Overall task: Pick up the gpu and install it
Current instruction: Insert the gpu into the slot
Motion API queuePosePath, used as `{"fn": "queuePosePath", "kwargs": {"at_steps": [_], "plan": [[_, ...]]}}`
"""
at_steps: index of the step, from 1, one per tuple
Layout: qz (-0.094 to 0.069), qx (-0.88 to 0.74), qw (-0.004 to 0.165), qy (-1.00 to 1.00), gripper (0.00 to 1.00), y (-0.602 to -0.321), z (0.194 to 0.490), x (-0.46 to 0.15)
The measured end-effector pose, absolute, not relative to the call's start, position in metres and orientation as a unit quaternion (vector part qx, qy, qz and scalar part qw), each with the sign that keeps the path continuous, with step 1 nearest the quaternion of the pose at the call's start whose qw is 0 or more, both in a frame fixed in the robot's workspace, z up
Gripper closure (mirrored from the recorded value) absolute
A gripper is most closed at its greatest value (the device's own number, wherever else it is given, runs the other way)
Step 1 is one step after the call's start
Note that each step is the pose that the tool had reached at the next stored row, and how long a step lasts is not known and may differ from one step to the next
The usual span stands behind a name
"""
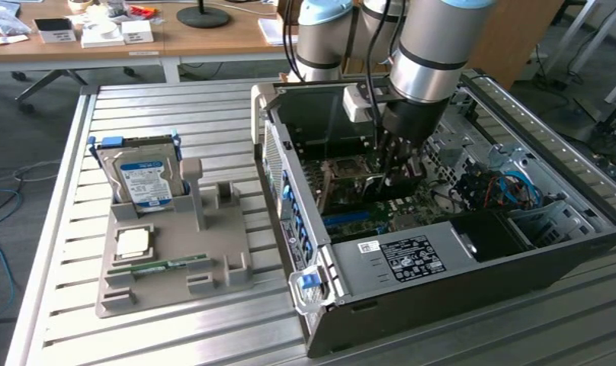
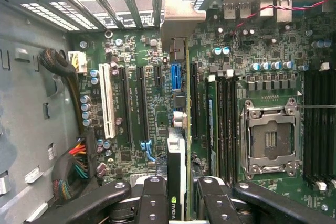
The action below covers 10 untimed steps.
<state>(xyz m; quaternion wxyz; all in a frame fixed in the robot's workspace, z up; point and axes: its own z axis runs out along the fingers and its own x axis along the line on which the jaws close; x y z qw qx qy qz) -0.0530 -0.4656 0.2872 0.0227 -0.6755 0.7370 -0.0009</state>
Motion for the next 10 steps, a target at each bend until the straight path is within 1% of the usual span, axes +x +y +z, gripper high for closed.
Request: {"fn": "queuePosePath", "kwargs": {"at_steps": [10], "plan": [[-0.001,-0.675,0.023,0.737,0.73,-0.4656,0.2857,-0.0571]]}}
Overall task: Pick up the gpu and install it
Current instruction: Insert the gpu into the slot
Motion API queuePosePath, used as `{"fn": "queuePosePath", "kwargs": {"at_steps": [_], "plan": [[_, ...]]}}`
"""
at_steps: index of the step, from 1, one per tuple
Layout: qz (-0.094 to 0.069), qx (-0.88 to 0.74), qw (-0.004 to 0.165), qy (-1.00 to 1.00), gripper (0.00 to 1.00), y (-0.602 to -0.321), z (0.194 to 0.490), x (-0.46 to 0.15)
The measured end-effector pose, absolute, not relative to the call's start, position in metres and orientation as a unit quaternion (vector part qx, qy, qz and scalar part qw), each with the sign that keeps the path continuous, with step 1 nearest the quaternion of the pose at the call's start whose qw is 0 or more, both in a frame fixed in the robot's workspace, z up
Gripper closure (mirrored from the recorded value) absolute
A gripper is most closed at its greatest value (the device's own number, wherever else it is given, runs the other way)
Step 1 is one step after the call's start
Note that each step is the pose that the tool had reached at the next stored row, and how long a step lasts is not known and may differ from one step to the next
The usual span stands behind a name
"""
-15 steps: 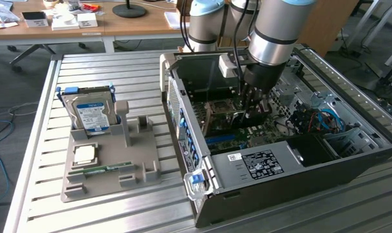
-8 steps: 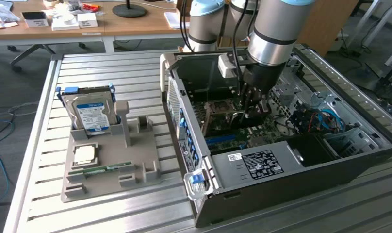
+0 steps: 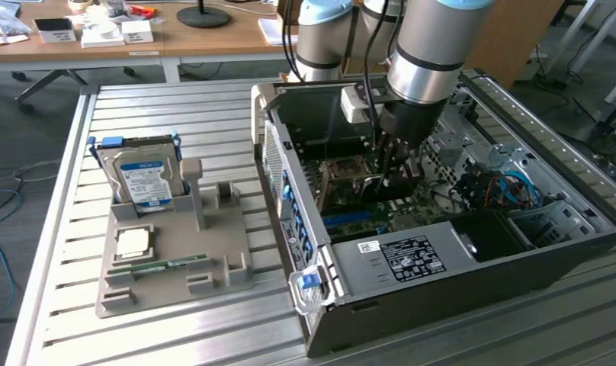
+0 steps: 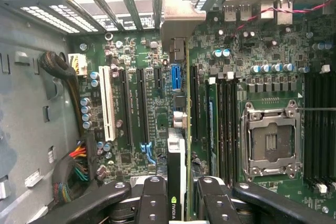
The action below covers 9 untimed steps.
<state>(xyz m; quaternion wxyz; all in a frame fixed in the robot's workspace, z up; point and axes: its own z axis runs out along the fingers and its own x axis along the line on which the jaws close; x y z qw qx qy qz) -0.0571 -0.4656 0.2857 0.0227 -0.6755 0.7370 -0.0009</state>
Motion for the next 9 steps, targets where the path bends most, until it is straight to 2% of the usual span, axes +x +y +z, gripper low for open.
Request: {"fn": "queuePosePath", "kwargs": {"at_steps": [9], "plan": [[-0.001,-0.675,0.023,0.737,0.73,-0.4657,0.2773,-0.0613]]}}
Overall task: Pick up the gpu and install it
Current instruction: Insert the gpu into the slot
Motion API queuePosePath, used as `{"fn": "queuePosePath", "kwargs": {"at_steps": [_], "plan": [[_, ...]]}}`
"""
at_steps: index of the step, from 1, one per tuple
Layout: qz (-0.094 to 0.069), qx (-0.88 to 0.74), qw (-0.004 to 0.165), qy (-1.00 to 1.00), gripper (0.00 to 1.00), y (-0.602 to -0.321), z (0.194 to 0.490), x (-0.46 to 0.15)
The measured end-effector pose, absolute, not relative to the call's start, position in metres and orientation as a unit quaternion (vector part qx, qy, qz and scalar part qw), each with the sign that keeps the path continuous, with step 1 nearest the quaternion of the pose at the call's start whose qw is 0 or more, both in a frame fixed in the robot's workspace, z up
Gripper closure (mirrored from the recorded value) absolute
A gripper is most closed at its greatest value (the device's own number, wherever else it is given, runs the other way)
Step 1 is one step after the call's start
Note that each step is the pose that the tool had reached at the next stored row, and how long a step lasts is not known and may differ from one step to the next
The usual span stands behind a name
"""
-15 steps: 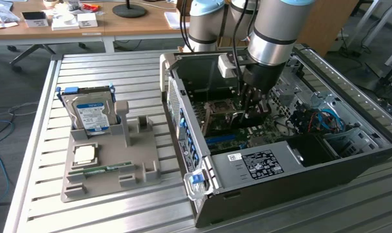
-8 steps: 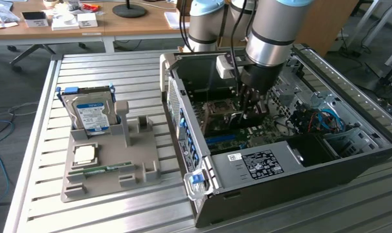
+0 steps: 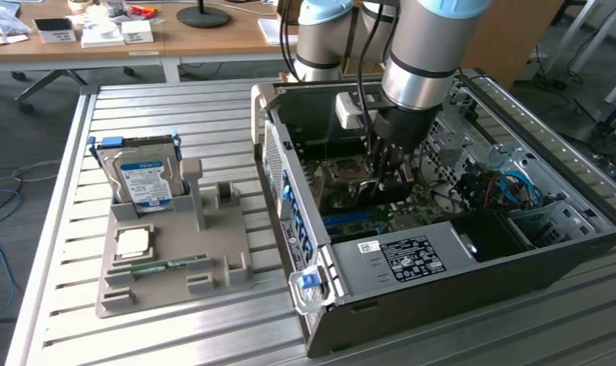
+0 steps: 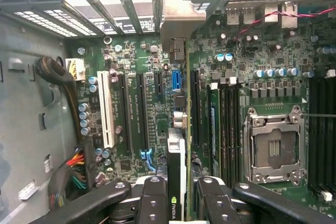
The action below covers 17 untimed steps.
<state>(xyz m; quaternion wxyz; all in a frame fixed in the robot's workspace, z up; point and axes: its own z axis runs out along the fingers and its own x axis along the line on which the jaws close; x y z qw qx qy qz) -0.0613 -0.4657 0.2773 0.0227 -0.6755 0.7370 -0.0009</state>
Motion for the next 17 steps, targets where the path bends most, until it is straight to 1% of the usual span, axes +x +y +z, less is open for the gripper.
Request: {"fn": "queuePosePath", "kwargs": {"at_steps": [17], "plan": [[-0.001,-0.676,0.023,0.736,0.73,-0.4685,0.2695,-0.0650]]}}
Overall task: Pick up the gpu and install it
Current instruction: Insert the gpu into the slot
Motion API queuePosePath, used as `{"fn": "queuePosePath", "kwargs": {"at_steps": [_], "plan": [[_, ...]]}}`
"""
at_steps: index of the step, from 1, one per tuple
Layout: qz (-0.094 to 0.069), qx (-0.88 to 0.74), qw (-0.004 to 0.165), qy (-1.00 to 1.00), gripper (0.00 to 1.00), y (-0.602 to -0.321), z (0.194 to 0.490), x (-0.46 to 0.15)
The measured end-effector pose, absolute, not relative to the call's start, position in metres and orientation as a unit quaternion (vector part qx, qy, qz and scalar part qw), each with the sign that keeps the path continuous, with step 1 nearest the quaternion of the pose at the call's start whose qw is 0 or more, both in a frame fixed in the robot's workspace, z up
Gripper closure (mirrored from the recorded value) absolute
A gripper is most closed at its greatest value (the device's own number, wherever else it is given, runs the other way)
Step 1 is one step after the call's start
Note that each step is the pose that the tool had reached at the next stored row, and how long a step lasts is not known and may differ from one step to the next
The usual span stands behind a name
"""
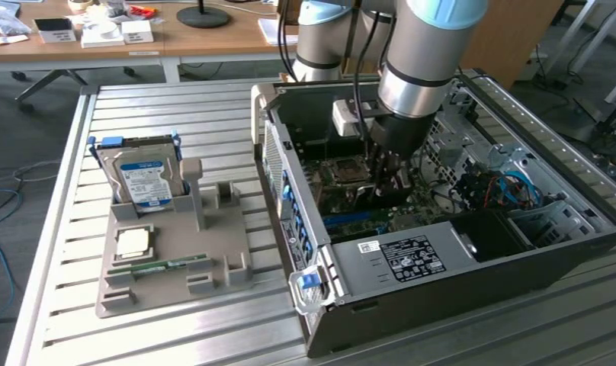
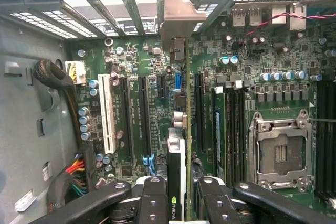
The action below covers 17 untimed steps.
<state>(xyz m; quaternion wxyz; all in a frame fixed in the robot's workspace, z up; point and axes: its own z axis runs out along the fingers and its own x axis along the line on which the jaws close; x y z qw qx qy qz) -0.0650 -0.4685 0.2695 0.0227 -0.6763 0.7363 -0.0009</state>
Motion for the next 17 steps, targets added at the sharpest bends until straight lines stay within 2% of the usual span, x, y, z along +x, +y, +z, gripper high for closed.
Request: {"fn": "queuePosePath", "kwargs": {"at_steps": [17], "plan": [[-0.001,-0.676,0.023,0.736,0.73,-0.4685,0.2631,-0.0726]]}}
